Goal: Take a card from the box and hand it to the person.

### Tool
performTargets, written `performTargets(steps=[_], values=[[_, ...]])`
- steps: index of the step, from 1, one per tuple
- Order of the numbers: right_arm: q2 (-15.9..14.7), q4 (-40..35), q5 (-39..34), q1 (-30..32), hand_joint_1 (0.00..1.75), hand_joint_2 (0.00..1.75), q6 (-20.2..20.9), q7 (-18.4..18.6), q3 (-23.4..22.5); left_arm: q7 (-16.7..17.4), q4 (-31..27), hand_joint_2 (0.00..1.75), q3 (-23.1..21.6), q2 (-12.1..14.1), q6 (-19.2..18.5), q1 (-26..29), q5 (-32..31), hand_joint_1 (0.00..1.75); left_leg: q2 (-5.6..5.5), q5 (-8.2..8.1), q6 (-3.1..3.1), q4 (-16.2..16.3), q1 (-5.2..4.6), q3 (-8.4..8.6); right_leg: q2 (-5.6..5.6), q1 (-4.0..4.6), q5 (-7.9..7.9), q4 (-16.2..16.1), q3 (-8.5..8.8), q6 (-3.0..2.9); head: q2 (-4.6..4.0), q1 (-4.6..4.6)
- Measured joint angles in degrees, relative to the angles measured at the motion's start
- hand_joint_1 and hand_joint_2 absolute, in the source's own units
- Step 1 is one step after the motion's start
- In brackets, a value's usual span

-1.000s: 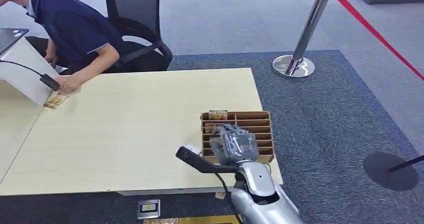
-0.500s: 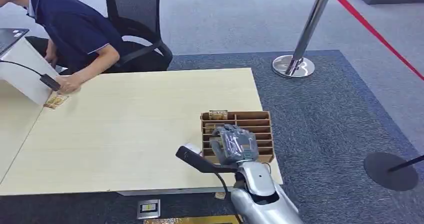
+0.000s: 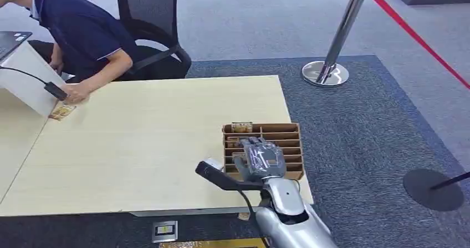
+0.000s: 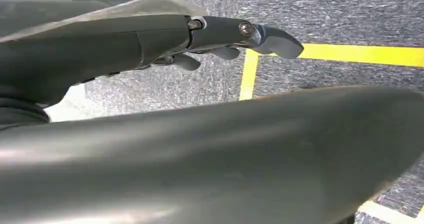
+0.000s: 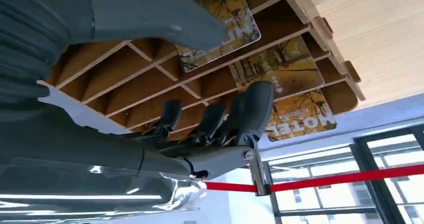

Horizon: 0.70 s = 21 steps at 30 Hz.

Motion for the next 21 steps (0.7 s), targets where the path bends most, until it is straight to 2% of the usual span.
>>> performTargets(steps=[3,9,21], values=[[0.02,0.63,-0.09,-0.26,1.03,1.75,-0.04,0.00,-0.02,0.00,0.00,0.00,0.00,0.00,0.00,0.00,0.18,0.00,0.00,0.00,0.00,0.00,0.00,0.00,0.00,0.00,0.00,0.00,0.00,0.00,0.00,0.02],[0.02,2.10,-0.37,-0.91,0.91,1.75,-0.35,0.00,-0.11,-0.07,0.00,0.00,0.02,0.00,0.02,0.01,0.46,0.00,0.00,0.00,0.00,0.00,0.00,0.00,0.00,0.00,0.01,0.01,0.00,0.00,0.00,0.02],[0.17,4.11,-0.52,-1.56,0.91,1.75,-0.96,-0.02,-0.28,-0.11,0.00,0.00,0.02,0.00,0.09,0.02,0.46,0.00,0.00,0.01,0.00,0.00,0.00,0.00,0.00,0.00,0.02,0.01,0.00,0.01,0.00,0.02]])
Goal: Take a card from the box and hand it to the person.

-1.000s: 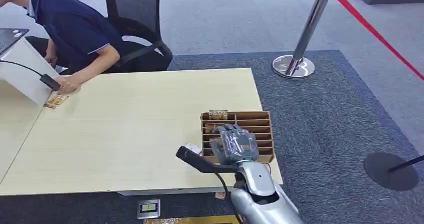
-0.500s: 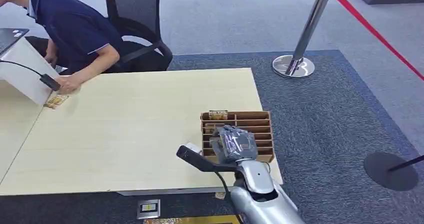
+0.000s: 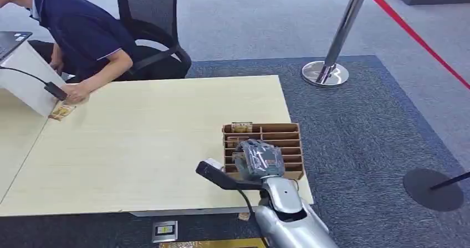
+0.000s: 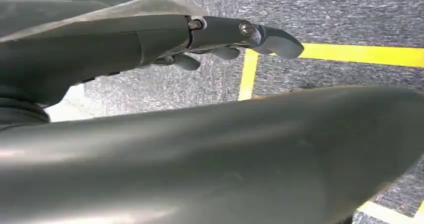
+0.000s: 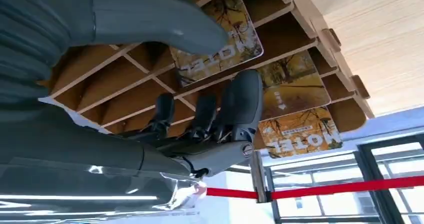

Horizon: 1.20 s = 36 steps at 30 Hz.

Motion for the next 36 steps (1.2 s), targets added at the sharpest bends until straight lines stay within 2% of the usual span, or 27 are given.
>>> performTargets(steps=[22,36], values=[[-0.02,1.68,0.00,-0.68,0.84,1.75,-0.59,1.09,-0.74,0.00,0.02,0.00,0.02,0.00,0.00,0.00,0.00,0.00,0.00,0.06,0.01,0.00,0.00,0.00,0.00,0.00,0.04,0.00,0.00,0.00,0.00,0.00],[-0.04,1.68,0.30,-0.77,0.87,1.75,-0.26,1.66,-1.22,0.00,0.02,0.00,0.00,0.00,0.00,0.02,-0.15,0.00,0.00,0.08,0.01,0.00,0.00,0.00,0.00,0.00,0.05,0.00,0.00,0.00,0.00,0.00]])
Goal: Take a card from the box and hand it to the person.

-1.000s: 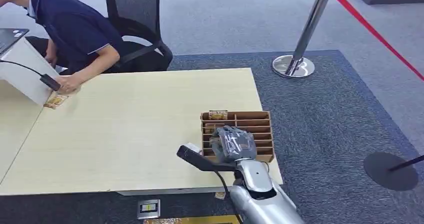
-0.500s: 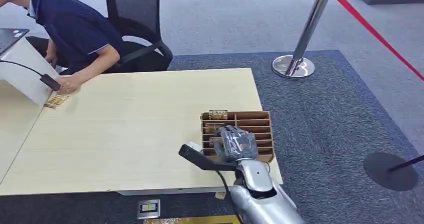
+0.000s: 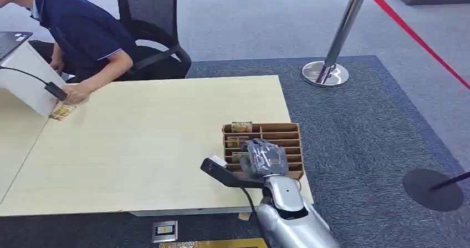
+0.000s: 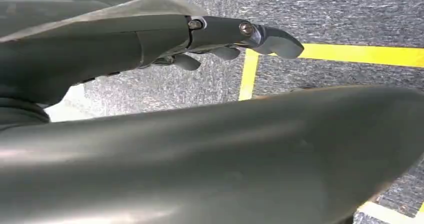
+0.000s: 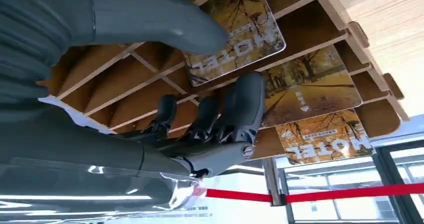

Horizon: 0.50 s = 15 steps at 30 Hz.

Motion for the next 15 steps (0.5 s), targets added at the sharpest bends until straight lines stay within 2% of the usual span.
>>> performTargets(steps=[11,15], values=[[0.04,0.00,0.46,0.16,0.86,1.75,0.70,-0.20,0.00,0.00,0.00,0.00,0.07,0.00,0.04,-0.01,0.02,0.00,0.00,0.00,0.00,0.00,0.00,0.00,0.00,0.00,0.00,0.00,0.00,0.00,0.00,0.00],[0.04,0.00,0.59,0.22,0.91,1.75,0.77,-0.39,-0.02,0.00,0.00,0.00,0.07,0.00,0.04,-0.01,0.13,0.00,0.00,0.00,0.00,0.00,0.00,0.00,0.00,0.00,0.00,0.00,0.00,0.00,0.00,0.00]])
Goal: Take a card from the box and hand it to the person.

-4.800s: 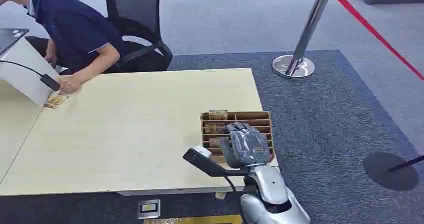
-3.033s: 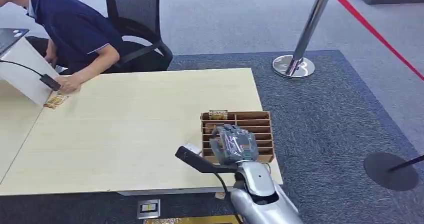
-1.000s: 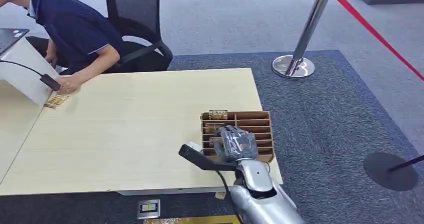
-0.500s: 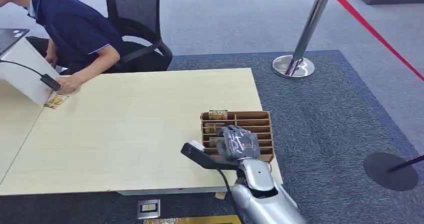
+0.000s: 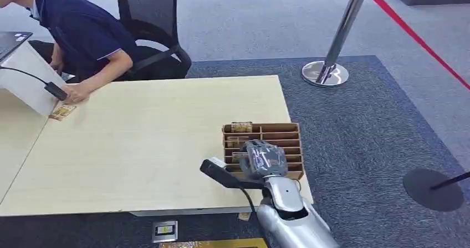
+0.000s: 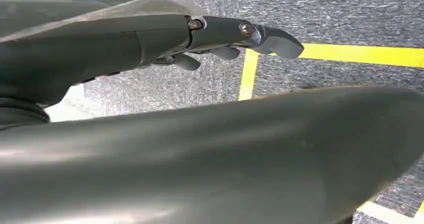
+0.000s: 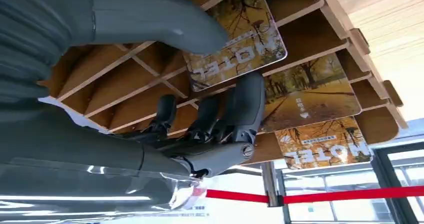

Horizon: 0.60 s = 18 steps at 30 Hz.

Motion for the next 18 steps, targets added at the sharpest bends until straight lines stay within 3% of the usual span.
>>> performTargets(steps=[2,4,6,7,9,10,18], values=[[0.02,0.00,0.02,0.01,0.99,1.75,0.07,-0.04,0.00,0.00,0.00,0.00,0.02,0.00,0.00,0.00,0.00,0.00,0.00,0.00,0.00,0.00,0.00,0.00,0.00,0.00,0.00,0.00,0.00,0.00,0.00,0.00],[0.02,0.00,0.07,0.00,1.24,1.75,0.15,-0.07,0.00,0.00,0.00,0.00,0.00,0.00,0.00,0.00,0.00,0.00,0.00,0.00,0.00,0.00,0.00,0.00,0.00,0.00,0.00,0.00,0.00,0.00,0.00,0.00],[0.07,0.00,0.13,-0.01,1.29,1.75,0.26,-0.09,0.00,-0.02,0.00,0.00,0.00,0.00,0.00,0.00,0.00,0.00,0.00,0.00,0.00,0.00,0.00,0.01,0.00,0.00,0.00,0.00,0.00,0.00,0.00,0.00],[0.11,0.00,0.13,-0.01,1.48,1.75,0.28,-0.09,0.02,0.00,0.00,0.00,0.00,0.00,0.02,0.00,0.00,0.00,0.00,0.00,0.00,0.00,0.00,0.01,0.00,0.00,0.00,0.00,0.00,0.00,0.00,0.00],[0.20,-0.02,0.13,0.00,1.57,1.75,0.31,-0.09,0.02,0.00,0.00,0.00,0.02,0.00,0.02,-0.01,-0.02,0.00,0.00,0.00,0.00,0.00,0.00,0.02,0.00,0.00,0.00,0.00,0.01,0.00,0.00,0.00],[0.22,-0.07,0.13,0.00,1.75,1.75,0.31,-0.09,0.02,0.00,0.00,0.00,0.00,0.00,0.04,-0.01,-0.02,0.00,0.00,0.00,0.00,0.00,0.00,0.02,0.00,0.00,0.00,0.00,0.01,0.00,0.00,0.00],[0.44,-0.50,0.33,0.26,1.75,1.75,-0.11,-0.20,0.07,-0.02,0.00,0.00,0.02,0.00,0.04,-0.01,-0.07,0.00,0.00,0.11,0.00,0.00,0.00,0.00,0.00,0.00,0.08,-0.01,0.00,0.01,0.00,0.00]])
